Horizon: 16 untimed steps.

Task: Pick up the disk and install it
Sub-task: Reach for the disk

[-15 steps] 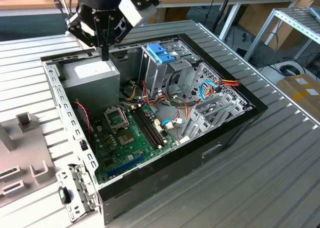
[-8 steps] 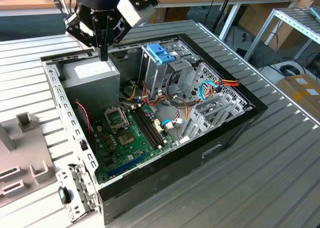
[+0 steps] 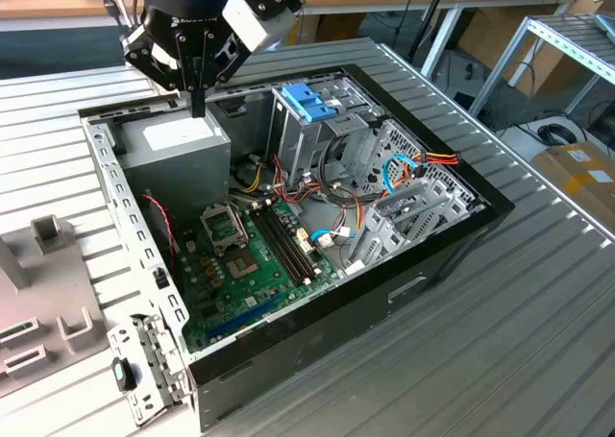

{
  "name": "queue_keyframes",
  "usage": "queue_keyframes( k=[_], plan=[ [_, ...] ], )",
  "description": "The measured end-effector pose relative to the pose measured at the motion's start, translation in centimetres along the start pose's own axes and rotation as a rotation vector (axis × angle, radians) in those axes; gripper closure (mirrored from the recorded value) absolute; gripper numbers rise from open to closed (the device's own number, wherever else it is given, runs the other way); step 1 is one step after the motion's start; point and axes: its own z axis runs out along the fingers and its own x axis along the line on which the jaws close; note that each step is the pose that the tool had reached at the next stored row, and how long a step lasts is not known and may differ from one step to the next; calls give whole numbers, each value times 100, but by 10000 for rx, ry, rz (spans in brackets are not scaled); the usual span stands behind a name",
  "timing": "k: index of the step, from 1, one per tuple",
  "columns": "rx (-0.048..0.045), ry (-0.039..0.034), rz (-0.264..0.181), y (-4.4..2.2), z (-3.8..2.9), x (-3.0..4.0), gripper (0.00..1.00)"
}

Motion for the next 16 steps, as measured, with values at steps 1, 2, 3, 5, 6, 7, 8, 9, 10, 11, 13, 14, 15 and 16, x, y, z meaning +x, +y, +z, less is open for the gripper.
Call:
queue_keyframes(
  k=[1,2,3,5,6,7,8,9,10,11,13,14,15,16],
  plan=[
    [0,0,0,0,0,4,89],
    [0,1,0,-1,0,7,89],
    [0,1,0,-1,-1,10,89],
    [1,1,-2,-1,-1,17,89],
    [1,0,-1,-1,-1,19,89],
    [0,1,-1,-2,-1,22,89],
    [0,0,-1,-2,-1,25,89],
    [0,0,0,-3,-1,32,89],
    [1,1,-1,-3,-1,35,89],
    [0,0,-1,-3,-1,39,89],
    [0,0,-2,-4,-2,52,89],
    [1,1,-1,-4,-2,56,89],
    [1,1,-1,-4,-2,58,89],
    [0,1,-1,-5,-2,61,89]
  ],
)
